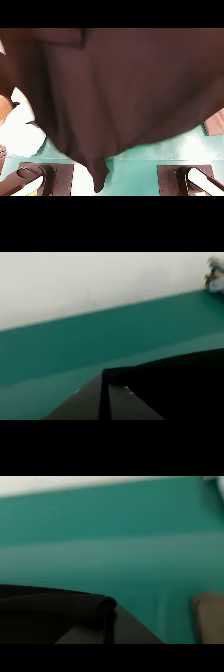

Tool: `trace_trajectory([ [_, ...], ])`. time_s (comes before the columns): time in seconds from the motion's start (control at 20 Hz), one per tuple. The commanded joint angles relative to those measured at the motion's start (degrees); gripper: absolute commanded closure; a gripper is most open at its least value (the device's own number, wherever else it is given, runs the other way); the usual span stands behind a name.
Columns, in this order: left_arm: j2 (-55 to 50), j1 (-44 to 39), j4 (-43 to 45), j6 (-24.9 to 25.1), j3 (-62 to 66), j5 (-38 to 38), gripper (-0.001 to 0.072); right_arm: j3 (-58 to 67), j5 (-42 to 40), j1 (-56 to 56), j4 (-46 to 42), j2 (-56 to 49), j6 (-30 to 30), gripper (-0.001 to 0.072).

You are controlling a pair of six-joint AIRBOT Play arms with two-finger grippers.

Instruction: Fold the shirts.

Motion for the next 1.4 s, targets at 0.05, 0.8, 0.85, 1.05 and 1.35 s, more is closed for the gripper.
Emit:
trace_trajectory([
  [0.05,-16.1,4.7,-4.7,-0.3,-9.4,-4.2,0.0679,-12.1,1.3,13.1,-14.6,-12.4,1.4,0.0698],
  [0.8,-40.4,9.3,-12.0,4.3,-9.1,13.9,0.0277,-15.9,-20.1,22.1,-14.3,-31.5,1.4,0.0619],
  [0.85,-40.3,10.1,-11.9,4.4,-8.3,11.4,0.0277,-15.5,-19.8,21.3,-12.7,-31.5,1.4,0.0367],
  [1.05,-40.0,16.3,-12.2,4.6,1.0,-11.6,0.0277,-13.5,-12.1,18.0,-7.7,-28.9,-0.2,0.0273],
  [1.35,-27.1,21.7,-14.7,5.1,-14.1,-20.4,0.0277,-27.3,-6.0,14.1,-6.8,-15.4,-5.0,0.0275],
])
